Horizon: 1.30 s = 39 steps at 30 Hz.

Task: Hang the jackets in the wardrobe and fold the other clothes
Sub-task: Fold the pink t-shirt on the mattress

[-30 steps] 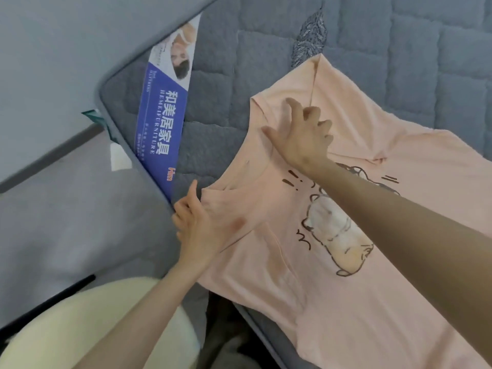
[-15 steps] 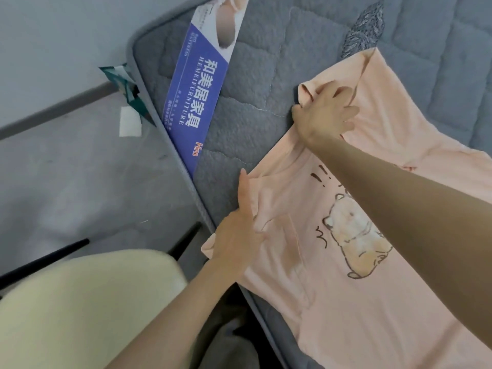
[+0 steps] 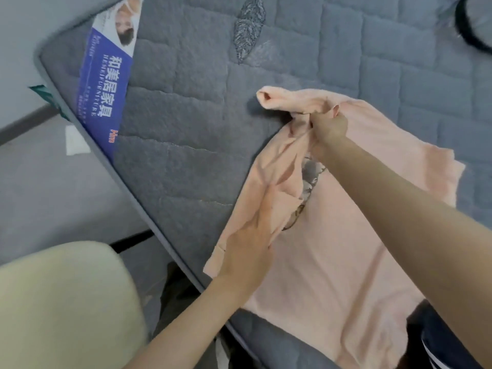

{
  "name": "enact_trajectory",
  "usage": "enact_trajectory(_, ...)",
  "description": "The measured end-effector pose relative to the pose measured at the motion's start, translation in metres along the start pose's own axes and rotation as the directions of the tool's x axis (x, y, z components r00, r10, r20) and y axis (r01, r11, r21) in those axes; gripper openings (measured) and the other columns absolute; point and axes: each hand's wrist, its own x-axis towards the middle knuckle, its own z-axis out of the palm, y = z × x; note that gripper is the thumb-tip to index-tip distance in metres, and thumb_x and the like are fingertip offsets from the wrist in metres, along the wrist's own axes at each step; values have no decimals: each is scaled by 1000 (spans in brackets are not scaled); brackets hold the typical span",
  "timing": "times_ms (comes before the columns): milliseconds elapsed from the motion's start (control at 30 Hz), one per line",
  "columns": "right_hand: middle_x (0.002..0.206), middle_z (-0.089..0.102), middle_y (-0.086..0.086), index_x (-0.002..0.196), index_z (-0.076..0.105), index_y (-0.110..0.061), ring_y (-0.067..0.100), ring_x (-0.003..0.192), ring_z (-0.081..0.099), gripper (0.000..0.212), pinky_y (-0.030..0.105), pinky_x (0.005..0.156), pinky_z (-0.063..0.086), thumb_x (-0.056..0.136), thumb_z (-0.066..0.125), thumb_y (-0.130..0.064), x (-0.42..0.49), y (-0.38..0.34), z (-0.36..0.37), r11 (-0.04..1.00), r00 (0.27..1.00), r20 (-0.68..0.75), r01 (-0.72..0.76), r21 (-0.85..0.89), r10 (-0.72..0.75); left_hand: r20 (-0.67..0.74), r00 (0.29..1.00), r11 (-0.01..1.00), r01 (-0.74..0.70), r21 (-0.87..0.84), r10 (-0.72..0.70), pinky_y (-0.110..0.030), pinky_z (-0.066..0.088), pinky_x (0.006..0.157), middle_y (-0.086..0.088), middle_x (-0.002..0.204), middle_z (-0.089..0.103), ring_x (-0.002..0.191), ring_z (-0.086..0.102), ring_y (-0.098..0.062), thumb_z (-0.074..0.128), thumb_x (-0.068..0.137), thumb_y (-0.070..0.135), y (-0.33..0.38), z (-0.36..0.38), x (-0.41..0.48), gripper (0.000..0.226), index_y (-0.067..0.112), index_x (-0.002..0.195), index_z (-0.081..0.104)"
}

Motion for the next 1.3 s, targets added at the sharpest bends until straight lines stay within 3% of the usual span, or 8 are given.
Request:
enact_trajectory(67, 86, 61, 8, 107, 60, 0, 11, 60, 57, 25, 18, 48, 50, 88, 47, 7, -1, -2, -47, 979, 997, -5, -70, 189, 72, -31, 995, 995, -93, 37, 94, -15, 10, 34, 16, 60, 40, 40, 18, -7, 78, 62, -2, 23, 24, -12, 123, 22, 151, -3)
enact_trajectory(167, 77, 59, 6, 95, 60, -5, 14, 59, 57, 20, 20, 47, 49, 86, 46, 5, 5, 15, -117, 895, 979, -40, -167, 414, 202, 193, 953, 970, -242, 12, 235, -17, 29, 46, 5, 82, 57, 52, 40, -8, 64, 79, 11, 46, 60, -26, 114, 36, 144, -26)
enact_trajectory(333, 90, 55, 2, 122, 49, -10, 18, 77, 57, 40, 28, 62, 51, 89, 61, -29, 13, 72, -198, 935, 935, -97, -327, 137, 341, 437, 886, 985, -109, -133, 157, -34, 46, 92, 17, 137, 48, 112, 54, -14, 41, 89, 54, 53, 89, -37, 72, 38, 149, 4)
enact_trajectory(500, 125, 47, 16, 121, 45, -7, 33, 119, 41, 41, 31, 98, 29, 83, 58, -18, 2, 88, -197, 870, 940, -290, 12, -494, -177, 49, 994, 995, -97, -31, 99, -27, 33, 98, 9, 139, 45, 121, 42, -13, 42, 98, 23, 39, 71, -28, 41, 26, 139, 40)
enact_trajectory(767, 105, 62, 1, 124, 53, -13, 20, 98, 59, 34, 26, 90, 43, 89, 52, -12, 3, 67, -121, 734, 908, 291, 416, -537, -302, 97, 938, 916, 347, -204, -333, -39, 37, 96, -11, 138, 39, 125, 41, -30, 53, 94, 27, 7, 49, 22, 57, 13, 144, 30)
enact_trajectory(900, 126, 56, 7, 133, 41, -11, 24, 118, 52, 43, 31, 103, 36, 90, 43, -10, 29, 53, -98, 811, 950, 22, 279, -515, -312, 207, 942, 920, 310, -239, -263, -17, 35, 58, 9, 101, 57, 91, 56, -15, 54, 94, 22, -18, 46, 29, 31, 18, 124, 45)
enact_trajectory(1100, 126, 51, 4, 127, 46, -17, 25, 117, 45, 33, 33, 87, 38, 96, 36, -15, 68, 42, -119, 808, 807, -471, 14, -589, -357, 79, 954, 934, 299, -198, -289, -32, 41, 69, 4, 103, 53, 89, 55, -18, 61, 88, 34, -16, 37, 48, 42, 19, 124, 45)
enact_trajectory(1300, 124, 50, 6, 126, 42, -13, 26, 111, 47, 58, 37, 95, 39, 89, 49, -57, 85, 52, -149, 895, 959, -274, -189, -405, 78, 88, 955, 925, 296, -240, -283, -35, 42, 78, -2, 108, 53, 97, 52, -22, 62, 87, 33, 12, 42, 85, 36, 15, 114, 45)
